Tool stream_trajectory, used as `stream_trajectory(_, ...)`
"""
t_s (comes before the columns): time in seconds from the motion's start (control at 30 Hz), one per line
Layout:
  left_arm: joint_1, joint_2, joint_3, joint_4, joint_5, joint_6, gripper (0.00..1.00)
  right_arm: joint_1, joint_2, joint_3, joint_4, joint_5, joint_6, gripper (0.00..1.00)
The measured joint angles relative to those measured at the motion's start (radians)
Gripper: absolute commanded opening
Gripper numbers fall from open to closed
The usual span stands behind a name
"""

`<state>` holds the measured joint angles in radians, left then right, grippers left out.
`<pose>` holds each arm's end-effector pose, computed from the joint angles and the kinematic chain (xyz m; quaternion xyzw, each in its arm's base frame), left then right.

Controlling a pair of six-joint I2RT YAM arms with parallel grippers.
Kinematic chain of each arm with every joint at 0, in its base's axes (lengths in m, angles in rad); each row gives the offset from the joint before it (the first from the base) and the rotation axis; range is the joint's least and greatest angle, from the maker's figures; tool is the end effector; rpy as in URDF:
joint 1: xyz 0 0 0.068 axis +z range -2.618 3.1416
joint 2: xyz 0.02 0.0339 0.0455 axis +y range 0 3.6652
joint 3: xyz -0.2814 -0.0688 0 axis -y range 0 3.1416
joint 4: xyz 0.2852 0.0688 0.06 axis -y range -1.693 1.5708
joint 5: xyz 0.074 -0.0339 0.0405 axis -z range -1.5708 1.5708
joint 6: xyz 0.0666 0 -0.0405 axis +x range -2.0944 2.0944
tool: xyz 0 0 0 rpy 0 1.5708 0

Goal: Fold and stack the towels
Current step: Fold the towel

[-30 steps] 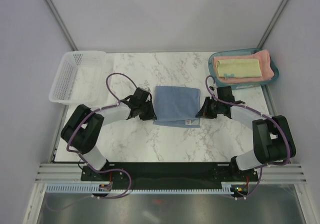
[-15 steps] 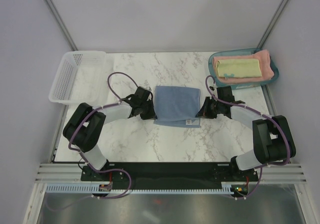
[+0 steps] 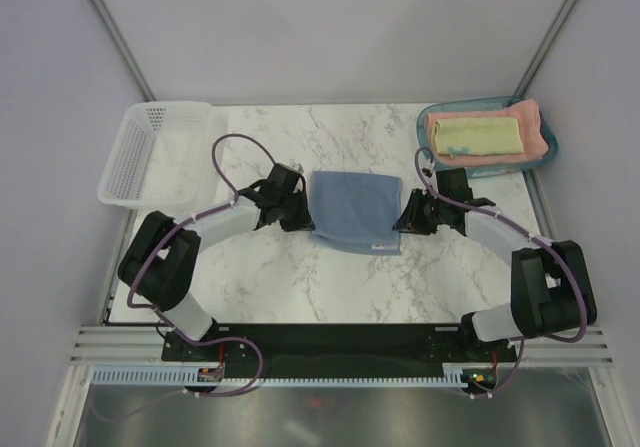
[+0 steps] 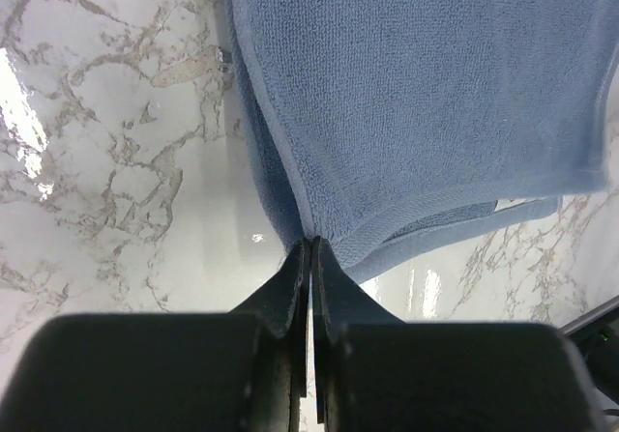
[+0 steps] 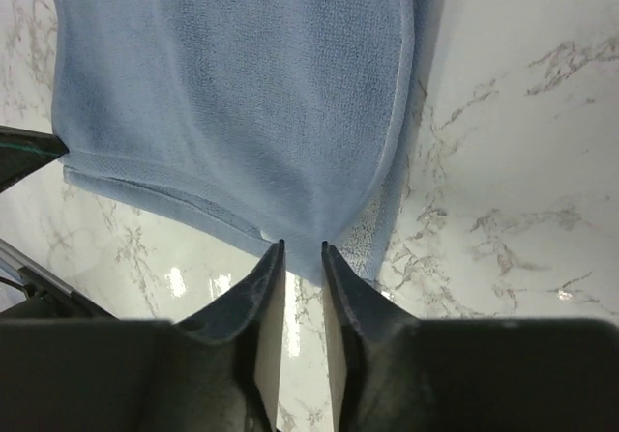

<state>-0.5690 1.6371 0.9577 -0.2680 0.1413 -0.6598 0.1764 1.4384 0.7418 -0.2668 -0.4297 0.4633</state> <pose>0.3150 -0.2126 0.1481 -0.0215 0.9494 -0.2312 0.2112 0.3071 0.0829 0.1450 0.0702 0.9318 0.2850 0.2134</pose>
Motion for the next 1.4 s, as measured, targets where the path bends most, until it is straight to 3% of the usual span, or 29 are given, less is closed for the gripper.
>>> stream_trajectory(0.13, 0.000, -0.002, 0.000, -0.009, 0.003, 0.006, 0.02, 0.000, -0.020, -0.002, -0.019, 0.006, 0.005, 0.41)
stream_trajectory(0.3, 0.000, 0.000, -0.026, 0.000, 0.022, 0.006, 0.02, 0.000, -0.023, -0.029, -0.032, 0.014, 0.013, 0.41)
stream_trajectory(0.57, 0.000, 0.009, -0.032, 0.006, 0.030, 0.007, 0.03, 0.000, -0.022, -0.064, -0.040, 0.067, 0.056, 0.36)
stream_trajectory(0.9, 0.000, 0.034, -0.032, 0.008, 0.045, 0.010, 0.22, 0.000, 0.017, -0.068, 0.000, 0.073, 0.075, 0.35)
stream_trajectory(1.4, 0.000, 0.052, -0.032, 0.010, 0.045, 0.010, 0.25, 0.000, 0.030, -0.068, 0.024, 0.090, 0.087, 0.26)
